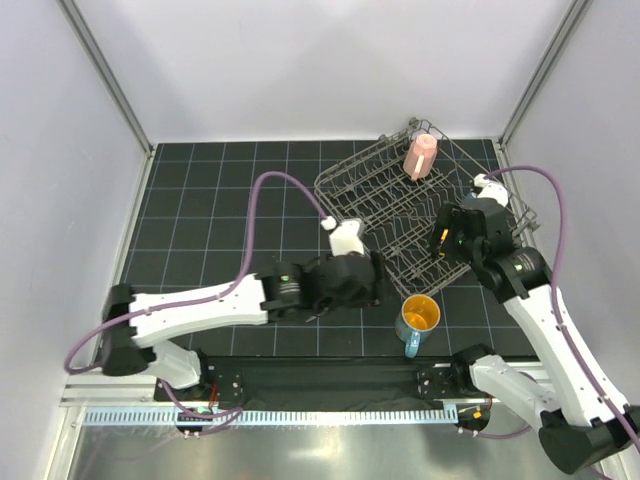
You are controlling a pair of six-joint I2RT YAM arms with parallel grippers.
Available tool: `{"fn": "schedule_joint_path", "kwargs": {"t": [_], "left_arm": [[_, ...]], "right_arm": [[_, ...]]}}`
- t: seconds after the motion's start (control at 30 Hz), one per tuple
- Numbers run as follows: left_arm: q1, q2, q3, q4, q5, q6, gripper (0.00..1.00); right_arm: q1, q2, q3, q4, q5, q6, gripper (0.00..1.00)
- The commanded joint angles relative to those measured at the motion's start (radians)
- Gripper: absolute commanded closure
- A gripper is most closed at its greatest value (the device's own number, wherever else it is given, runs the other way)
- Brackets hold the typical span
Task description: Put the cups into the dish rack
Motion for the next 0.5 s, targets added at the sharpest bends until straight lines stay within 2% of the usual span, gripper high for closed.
{"fn": "schedule_joint_path", "kwargs": {"t": [0.0,0.33,0.47], "left_arm": [[-0.04,0.119,0.123,-0.103,-0.159,0.048,0.34],[-0.052,0.385,0.286,-0.119,-0.125,0.075,0.36],[-0.052,0.455,0.337,-0.122,-0.107,0.078,0.48]], "right_arm": [[0.003,-0.051,0.045,-0.04,-0.018,-0.066,0.27],[0.004,-0.107,-0.004,-0.022,0.004,-0.112,0.27],[0.003,-0.123,-0.027,-0.005,-0.032,-0.113,0.27]]}}
